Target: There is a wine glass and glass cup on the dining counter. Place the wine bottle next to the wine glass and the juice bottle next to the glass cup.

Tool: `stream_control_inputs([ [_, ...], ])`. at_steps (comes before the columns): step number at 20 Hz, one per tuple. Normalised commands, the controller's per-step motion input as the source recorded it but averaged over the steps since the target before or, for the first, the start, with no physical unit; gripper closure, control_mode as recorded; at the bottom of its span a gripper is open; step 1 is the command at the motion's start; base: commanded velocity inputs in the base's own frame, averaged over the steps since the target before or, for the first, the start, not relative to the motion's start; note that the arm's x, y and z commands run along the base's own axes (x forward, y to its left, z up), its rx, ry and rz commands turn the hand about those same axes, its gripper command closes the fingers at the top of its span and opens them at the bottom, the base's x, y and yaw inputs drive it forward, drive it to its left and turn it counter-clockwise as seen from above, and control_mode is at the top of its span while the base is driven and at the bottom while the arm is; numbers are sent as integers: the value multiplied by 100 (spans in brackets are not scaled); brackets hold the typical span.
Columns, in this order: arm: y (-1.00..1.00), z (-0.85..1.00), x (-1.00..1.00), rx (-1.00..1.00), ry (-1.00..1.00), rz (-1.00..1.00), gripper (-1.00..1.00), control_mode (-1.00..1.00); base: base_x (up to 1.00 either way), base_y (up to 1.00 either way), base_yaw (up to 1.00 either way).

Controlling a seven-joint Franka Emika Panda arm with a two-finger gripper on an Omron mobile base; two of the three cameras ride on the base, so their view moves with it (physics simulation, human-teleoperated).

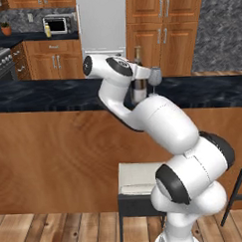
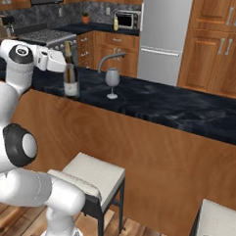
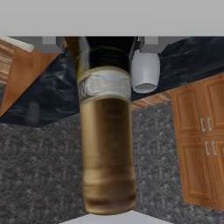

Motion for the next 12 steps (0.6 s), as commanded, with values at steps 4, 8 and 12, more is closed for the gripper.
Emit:
stream_control_inputs([
  [4,-5,-1,36,0,0,0,100,-100,0,0,0],
  [8,-2,-1,36,0,0,0,100,-100,0,0,0],
  [12,-4,0,39,0,0,0,100,-100,0,0,0],
])
